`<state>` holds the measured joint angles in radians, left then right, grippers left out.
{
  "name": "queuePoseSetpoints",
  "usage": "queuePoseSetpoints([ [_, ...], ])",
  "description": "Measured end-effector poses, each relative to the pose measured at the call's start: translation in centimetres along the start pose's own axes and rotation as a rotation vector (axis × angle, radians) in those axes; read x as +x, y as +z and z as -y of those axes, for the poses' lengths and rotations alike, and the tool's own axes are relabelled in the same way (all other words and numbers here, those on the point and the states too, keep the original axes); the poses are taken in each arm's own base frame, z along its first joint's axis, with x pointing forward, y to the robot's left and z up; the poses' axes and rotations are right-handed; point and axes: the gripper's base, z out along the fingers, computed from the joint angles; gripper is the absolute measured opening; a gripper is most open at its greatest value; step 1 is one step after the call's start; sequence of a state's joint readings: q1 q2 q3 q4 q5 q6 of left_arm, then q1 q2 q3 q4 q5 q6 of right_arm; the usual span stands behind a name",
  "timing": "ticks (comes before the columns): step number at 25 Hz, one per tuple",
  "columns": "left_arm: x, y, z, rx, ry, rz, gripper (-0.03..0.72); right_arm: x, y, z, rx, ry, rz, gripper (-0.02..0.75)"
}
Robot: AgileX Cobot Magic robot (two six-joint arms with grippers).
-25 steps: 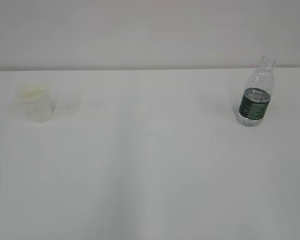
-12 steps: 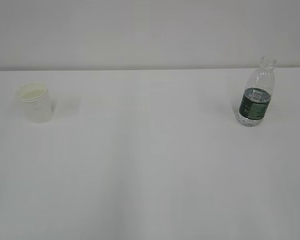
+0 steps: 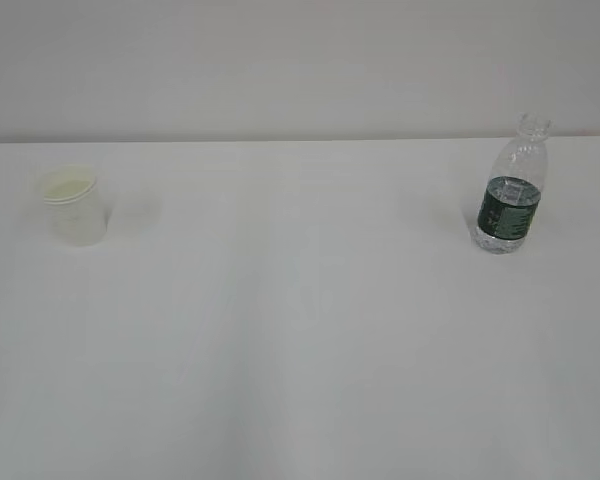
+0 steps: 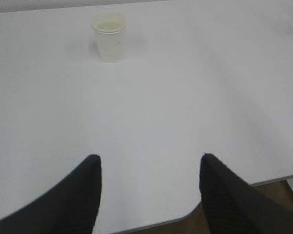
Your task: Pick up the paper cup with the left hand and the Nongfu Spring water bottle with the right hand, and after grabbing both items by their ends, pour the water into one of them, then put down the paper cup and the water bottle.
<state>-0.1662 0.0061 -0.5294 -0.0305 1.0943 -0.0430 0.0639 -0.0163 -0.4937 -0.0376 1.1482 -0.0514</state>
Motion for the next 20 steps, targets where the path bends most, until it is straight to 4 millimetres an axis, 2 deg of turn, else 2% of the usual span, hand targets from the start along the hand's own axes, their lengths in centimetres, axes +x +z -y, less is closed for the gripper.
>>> queuePoseSetpoints([
  [20,0.05,-0.03,0.01,0.002,-0.001,-0.001,0.45,0.0,0.0,-0.02,-0.002,0.001,0.0,0.589],
])
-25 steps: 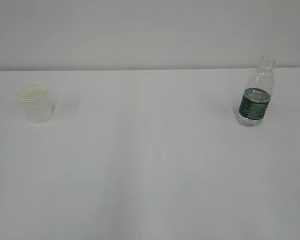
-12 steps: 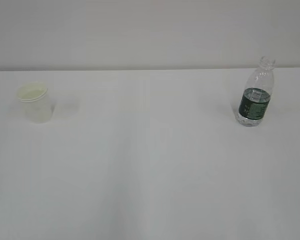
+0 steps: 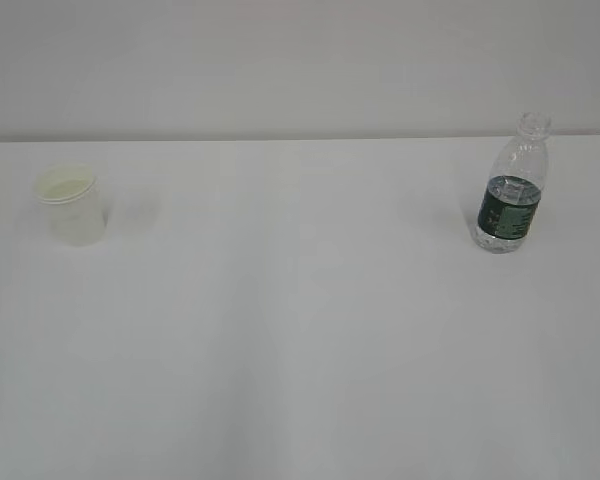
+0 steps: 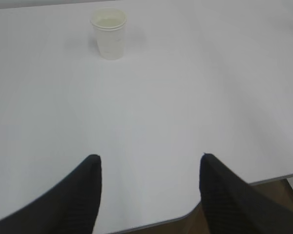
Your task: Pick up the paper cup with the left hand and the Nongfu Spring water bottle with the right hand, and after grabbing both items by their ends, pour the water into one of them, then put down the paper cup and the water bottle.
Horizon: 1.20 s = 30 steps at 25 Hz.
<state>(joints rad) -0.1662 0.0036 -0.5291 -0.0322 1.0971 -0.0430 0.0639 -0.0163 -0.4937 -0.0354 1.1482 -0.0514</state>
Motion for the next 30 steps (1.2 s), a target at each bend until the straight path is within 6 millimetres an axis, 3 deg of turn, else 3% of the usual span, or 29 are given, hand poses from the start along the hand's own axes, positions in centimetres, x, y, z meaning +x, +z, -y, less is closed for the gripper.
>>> queuePoseSetpoints([
  [30,0.0,0.0,0.0,0.0,0.0,0.0,0.45,0.0,0.0,-0.01,-0.001,0.001,0.0,0.588],
])
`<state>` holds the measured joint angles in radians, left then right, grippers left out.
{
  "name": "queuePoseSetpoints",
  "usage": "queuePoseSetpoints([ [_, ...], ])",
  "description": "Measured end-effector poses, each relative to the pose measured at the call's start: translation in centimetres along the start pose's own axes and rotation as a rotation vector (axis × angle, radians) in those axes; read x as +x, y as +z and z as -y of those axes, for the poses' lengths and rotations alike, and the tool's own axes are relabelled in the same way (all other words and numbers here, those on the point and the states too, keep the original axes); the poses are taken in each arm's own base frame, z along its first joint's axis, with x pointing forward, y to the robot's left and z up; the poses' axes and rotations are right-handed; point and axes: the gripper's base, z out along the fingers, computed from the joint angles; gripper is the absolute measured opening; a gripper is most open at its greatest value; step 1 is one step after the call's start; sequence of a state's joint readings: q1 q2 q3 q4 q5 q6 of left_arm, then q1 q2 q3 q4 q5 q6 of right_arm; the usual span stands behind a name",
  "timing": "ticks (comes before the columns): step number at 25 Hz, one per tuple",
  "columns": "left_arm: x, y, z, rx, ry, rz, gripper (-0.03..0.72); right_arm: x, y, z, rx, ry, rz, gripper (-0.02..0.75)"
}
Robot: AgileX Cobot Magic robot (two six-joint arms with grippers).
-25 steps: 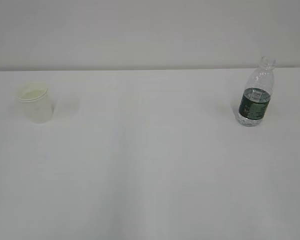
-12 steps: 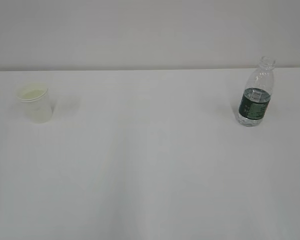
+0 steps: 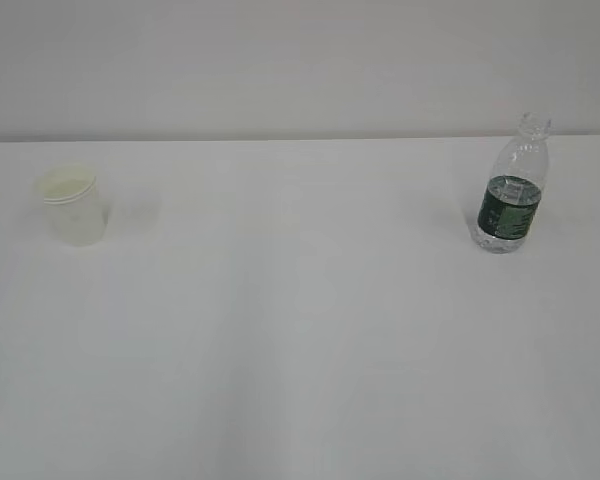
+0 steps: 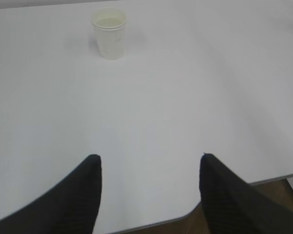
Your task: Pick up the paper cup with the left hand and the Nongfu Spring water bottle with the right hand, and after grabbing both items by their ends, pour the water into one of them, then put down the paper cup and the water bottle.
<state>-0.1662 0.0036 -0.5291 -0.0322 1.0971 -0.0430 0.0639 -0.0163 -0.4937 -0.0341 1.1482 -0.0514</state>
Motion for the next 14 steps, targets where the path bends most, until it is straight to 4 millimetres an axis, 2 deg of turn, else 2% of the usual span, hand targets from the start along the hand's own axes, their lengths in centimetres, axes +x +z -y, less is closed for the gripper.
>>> queuePoseSetpoints([
  [14,0.0,0.0,0.0,0.0,0.0,0.0,0.431,0.0,0.0,0.0,0.0,0.0,0.0,0.588],
])
